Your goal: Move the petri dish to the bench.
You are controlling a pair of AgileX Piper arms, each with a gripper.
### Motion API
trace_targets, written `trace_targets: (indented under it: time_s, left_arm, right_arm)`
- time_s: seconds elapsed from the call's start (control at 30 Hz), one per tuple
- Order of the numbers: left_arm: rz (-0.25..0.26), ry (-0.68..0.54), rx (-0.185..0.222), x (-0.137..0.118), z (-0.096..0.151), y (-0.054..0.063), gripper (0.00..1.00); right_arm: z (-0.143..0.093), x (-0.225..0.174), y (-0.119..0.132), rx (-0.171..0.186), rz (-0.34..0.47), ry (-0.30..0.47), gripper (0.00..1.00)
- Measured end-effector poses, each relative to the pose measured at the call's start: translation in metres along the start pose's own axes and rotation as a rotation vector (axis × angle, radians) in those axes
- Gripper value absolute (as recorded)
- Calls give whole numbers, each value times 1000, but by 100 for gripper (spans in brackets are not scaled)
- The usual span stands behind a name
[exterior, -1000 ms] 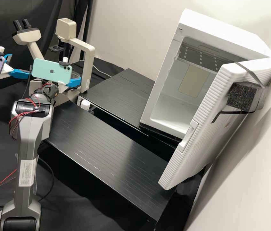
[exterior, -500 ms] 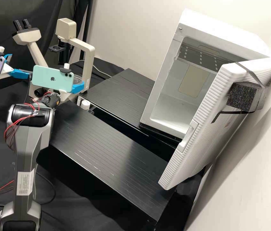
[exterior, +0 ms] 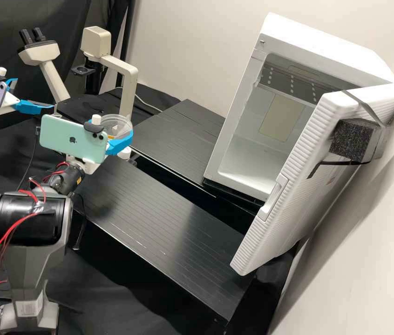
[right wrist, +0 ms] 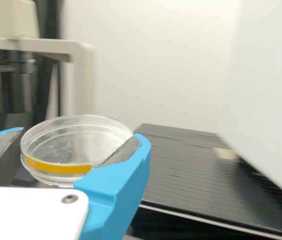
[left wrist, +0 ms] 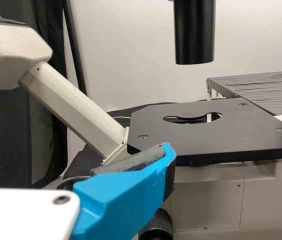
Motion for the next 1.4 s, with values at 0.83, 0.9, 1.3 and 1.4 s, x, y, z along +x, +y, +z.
trace_targets:
  time_s: [0.83, 0.9, 1.3, 1.4]
  left_arm:
    - [0, 0, 0, 0, 0, 0, 100]
    - [0, 0, 0, 0, 0, 0, 100]
    - [0, 0, 0, 0, 0, 0, 100]
    - [0, 0, 0, 0, 0, 0, 100]
  right_arm:
    - [96, -60, 14, -88, 109, -341, 0]
    - [99, -63, 12, -90, 93, -344, 0]
    - [111, -63, 8, -67, 92, -361, 100]
    - [111, -63, 7, -60, 90, -363, 100]
